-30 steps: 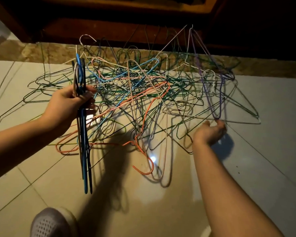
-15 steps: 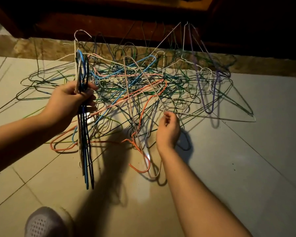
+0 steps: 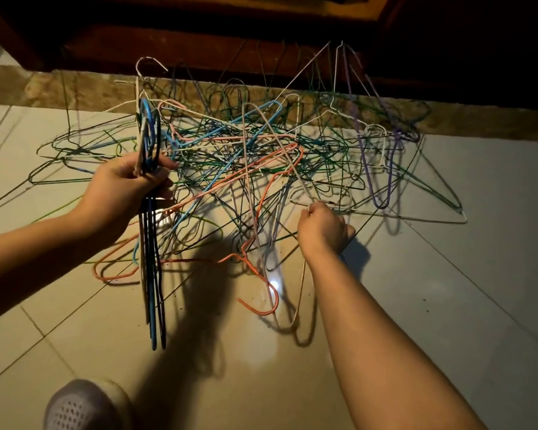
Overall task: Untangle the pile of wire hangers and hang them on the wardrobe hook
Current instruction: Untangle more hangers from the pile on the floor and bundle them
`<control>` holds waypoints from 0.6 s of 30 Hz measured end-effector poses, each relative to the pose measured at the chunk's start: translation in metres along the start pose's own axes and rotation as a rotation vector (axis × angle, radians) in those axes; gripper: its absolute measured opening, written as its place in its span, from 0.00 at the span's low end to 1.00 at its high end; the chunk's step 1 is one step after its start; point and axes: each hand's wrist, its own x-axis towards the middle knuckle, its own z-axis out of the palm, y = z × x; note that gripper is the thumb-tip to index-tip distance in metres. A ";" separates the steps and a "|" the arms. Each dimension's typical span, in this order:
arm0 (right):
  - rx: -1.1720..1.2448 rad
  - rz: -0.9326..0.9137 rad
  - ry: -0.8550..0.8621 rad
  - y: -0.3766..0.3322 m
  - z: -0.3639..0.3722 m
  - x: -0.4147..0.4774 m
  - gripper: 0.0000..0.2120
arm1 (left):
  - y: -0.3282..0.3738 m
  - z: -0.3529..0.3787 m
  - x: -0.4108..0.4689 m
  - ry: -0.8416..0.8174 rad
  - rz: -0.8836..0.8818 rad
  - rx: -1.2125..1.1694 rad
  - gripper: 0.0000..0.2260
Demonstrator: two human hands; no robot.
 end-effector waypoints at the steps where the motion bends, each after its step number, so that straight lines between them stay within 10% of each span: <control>1: 0.005 0.000 0.015 0.000 -0.002 -0.002 0.11 | 0.001 0.001 0.000 0.006 -0.002 0.000 0.11; 18: 0.365 -0.090 -0.255 -0.016 -0.005 -0.027 0.07 | 0.005 0.001 0.002 0.016 0.025 -0.035 0.10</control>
